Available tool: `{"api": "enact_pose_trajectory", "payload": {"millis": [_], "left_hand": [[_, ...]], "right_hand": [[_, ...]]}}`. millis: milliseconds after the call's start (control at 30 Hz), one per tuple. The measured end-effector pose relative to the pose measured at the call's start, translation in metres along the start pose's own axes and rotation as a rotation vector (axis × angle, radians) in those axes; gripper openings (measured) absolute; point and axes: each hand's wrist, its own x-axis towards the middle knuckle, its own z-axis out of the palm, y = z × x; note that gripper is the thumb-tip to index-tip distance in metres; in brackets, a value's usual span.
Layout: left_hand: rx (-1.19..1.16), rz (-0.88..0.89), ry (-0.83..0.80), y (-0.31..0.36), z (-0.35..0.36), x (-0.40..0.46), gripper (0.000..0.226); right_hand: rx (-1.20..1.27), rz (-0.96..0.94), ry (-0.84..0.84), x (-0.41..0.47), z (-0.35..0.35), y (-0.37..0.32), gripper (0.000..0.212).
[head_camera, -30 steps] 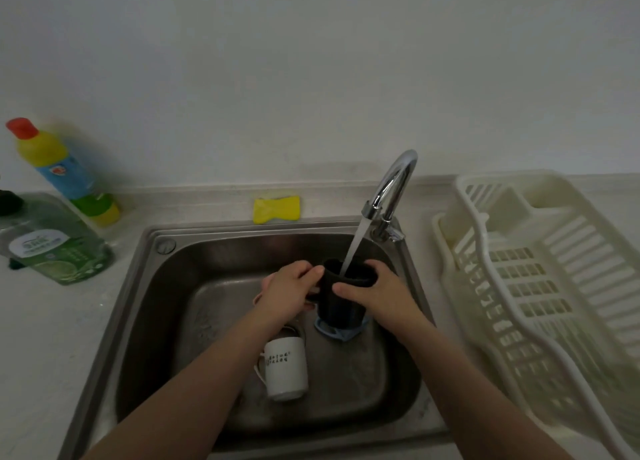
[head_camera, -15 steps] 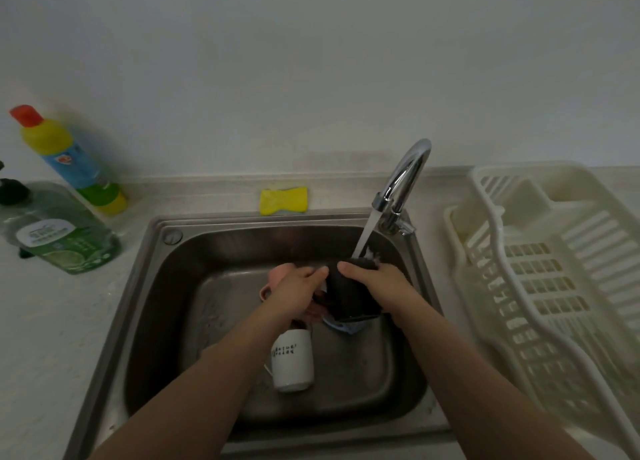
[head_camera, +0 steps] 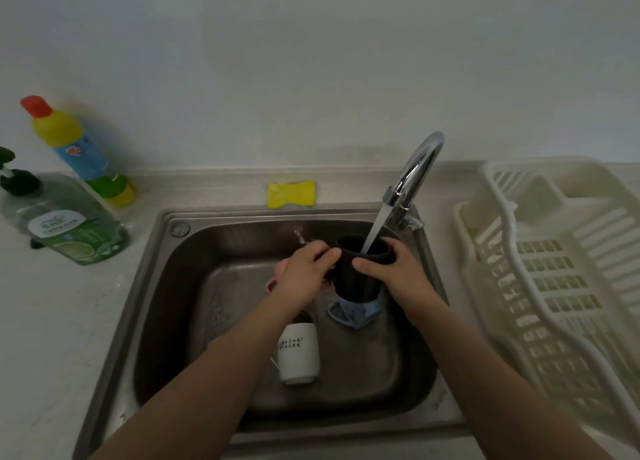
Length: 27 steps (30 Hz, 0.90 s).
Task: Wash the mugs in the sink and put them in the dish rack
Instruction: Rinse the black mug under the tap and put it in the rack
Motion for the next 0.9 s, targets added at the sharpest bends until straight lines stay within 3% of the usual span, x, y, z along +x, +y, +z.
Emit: {"api": "enact_pose_trajectory", "payload": {"millis": [67, 233, 367, 433, 567, 700, 800, 900], "left_hand": [[-0.014, 0.006, 0.043, -0.002, -0.006, 0.002, 0.018], [0.024, 0.029, -0.043, -0.002, -0.001, -0.003, 0.017], [-0.073, -0.071, 0.04, -0.012, -0.005, -0.003, 0.019], [-0.023, -0.086, -0.025, -0.014, -0.007, -0.007, 0.014], [-0.023, -0.206, -0.053, -0.014, -0.001, -0.012, 0.029], [-0.039, -0.331, -0.061, -0.012, -0.001, -0.013, 0.024], [-0.009, -0.29, -0.115, -0.005, 0.009, -0.011, 0.02], [-0.153, -0.233, 0.0, -0.006, 0.004, -0.003, 0.023]], "right_hand": [[-0.031, -0.025, -0.021, 0.002, 0.005, -0.001, 0.064], [-0.002, 0.005, 0.027, -0.007, -0.004, 0.003, 0.056], [-0.09, 0.053, -0.014, -0.004, 0.009, 0.0, 0.053], [-0.139, 0.088, -0.018, -0.008, 0.008, 0.007, 0.047], [-0.12, 0.204, -0.038, 0.001, 0.006, 0.005, 0.067], [-0.168, 0.224, -0.043, 0.0, 0.011, 0.009, 0.044], [-0.095, 0.277, -0.015, -0.002, -0.002, 0.013, 0.047], [-0.122, 0.13, 0.025, 0.003, 0.007, 0.002, 0.058]]}}
